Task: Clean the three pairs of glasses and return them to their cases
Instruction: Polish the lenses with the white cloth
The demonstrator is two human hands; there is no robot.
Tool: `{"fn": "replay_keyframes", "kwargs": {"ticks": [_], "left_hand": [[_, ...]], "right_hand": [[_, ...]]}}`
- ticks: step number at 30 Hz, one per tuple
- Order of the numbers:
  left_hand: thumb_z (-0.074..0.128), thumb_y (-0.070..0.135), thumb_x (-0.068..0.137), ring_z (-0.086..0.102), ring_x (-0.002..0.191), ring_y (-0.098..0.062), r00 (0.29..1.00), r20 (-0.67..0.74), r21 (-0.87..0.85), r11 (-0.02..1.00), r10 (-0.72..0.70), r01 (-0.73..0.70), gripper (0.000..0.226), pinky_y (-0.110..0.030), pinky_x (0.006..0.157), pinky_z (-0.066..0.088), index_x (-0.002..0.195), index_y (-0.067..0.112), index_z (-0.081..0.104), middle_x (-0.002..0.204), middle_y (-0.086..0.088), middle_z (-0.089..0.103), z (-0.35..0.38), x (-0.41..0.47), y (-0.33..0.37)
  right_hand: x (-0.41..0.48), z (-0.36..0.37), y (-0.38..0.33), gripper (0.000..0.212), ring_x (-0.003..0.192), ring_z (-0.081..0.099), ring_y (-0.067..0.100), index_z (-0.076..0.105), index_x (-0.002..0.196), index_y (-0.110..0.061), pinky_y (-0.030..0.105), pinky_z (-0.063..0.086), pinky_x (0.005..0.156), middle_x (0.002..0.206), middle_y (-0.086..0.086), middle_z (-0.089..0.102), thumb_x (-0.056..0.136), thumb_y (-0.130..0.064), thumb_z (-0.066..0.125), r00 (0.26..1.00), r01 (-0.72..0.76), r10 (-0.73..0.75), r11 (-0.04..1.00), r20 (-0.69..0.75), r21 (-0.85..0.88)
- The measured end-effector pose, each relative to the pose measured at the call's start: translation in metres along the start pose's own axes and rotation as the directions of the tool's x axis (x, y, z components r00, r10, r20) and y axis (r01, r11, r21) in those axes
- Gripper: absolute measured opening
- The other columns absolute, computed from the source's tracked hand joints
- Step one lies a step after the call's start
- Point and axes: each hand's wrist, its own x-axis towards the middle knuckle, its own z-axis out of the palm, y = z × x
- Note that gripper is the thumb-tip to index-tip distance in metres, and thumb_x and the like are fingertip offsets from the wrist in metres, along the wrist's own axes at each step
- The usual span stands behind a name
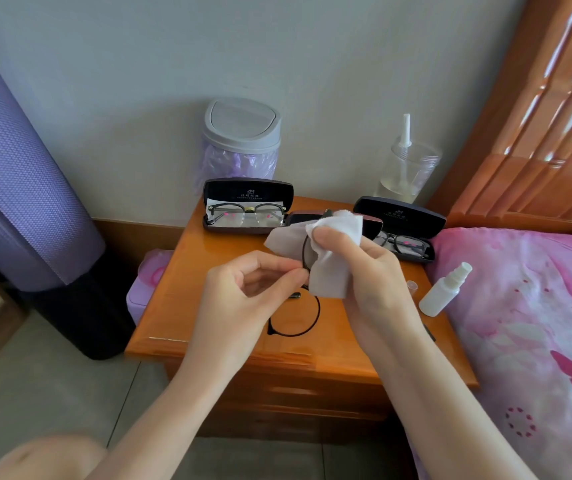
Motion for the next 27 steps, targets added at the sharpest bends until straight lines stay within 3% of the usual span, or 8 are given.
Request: {"fn": "replay_keyframes", "kwargs": {"ticks": [4,7,11,15,20,23,27], "left_hand": [[0.072,0.009,0.077,0.068,0.074,0.005,1.0,0.0,-0.008,1.0,-0.004,0.004,0.011,-0.004,0.062,0.046,0.083,0.018,0.07,0.08,0.014,0.073,0.002,-0.001,0.001],[0.072,0.011,0.078,0.067,0.076,0.006,1.0,-0.009,-0.003,1.0,-0.004,0.004,0.012,-0.003,0.062,0.046,0.083,0.022,0.07,0.08,0.017,0.073,0.002,-0.001,0.0],[0.073,0.012,0.077,0.068,0.077,0.001,1.0,-0.027,0.003,1.0,-0.009,0.009,0.01,-0.006,0.065,0.048,0.083,0.019,0.072,0.08,0.012,0.073,0.002,-0.001,-0.002],[0.074,0.011,0.075,0.069,0.076,-0.001,0.999,-0.044,-0.014,1.0,0.003,-0.003,0.009,-0.007,0.065,0.049,0.082,0.017,0.072,0.079,0.009,0.074,0.001,-0.001,-0.002],[0.072,0.012,0.076,0.069,0.077,0.0,0.997,-0.079,-0.038,0.999,-0.001,-0.002,0.01,-0.006,0.063,0.048,0.084,0.017,0.072,0.079,0.011,0.074,-0.003,0.0,0.0],[0.073,0.013,0.076,0.069,0.076,0.001,0.997,-0.077,-0.053,0.998,-0.025,0.021,0.01,-0.005,0.062,0.048,0.084,0.018,0.073,0.077,0.011,0.074,-0.003,-0.001,0.0],[0.073,0.01,0.076,0.07,0.075,0.0,0.996,-0.074,-0.088,0.996,-0.041,0.035,0.01,-0.006,0.063,0.048,0.082,0.018,0.074,0.076,0.01,0.075,-0.001,-0.001,0.0]], "right_hand": [[0.002,0.002,-0.002,0.019,0.085,0.067,0.022,0.074,0.095,-0.004,0.033,0.053,0.073,0.088,0.007,0.074,0.083,-0.018,0.067,0.999,-0.035,0.04,0.988,-0.034,0.15],[0.001,0.003,0.0,0.023,0.094,0.067,0.026,0.073,0.099,-0.003,0.034,0.052,0.082,0.101,0.014,0.073,0.084,-0.019,0.066,0.997,-0.035,0.047,0.982,-0.06,0.185],[-0.002,0.006,0.002,0.024,0.099,0.067,0.027,0.072,0.1,-0.002,0.029,0.052,0.081,0.103,0.014,0.073,0.086,-0.02,0.064,0.999,-0.024,0.031,0.978,-0.032,0.207],[-0.004,0.005,0.003,0.026,0.099,0.066,0.029,0.073,0.099,-0.006,0.034,0.053,0.082,0.099,0.014,0.073,0.084,-0.026,0.065,1.0,0.005,-0.006,0.998,0.005,0.067],[-0.009,0.0,0.003,0.018,0.078,0.061,0.011,0.074,0.092,-0.013,0.016,0.049,0.06,0.083,0.004,0.071,0.082,-0.027,0.069,0.992,0.084,-0.064,0.978,0.112,-0.189],[-0.01,-0.008,0.0,0.018,0.071,0.062,0.006,0.074,0.088,-0.016,0.015,0.049,0.06,0.079,0.003,0.071,0.078,-0.03,0.07,0.985,0.105,-0.065,0.96,0.161,-0.26],[-0.007,-0.02,-0.006,0.016,0.076,0.066,0.01,0.076,0.09,-0.016,0.019,0.05,0.065,0.085,0.005,0.074,0.078,-0.027,0.072,0.973,0.098,-0.015,0.932,0.232,-0.35]]}}
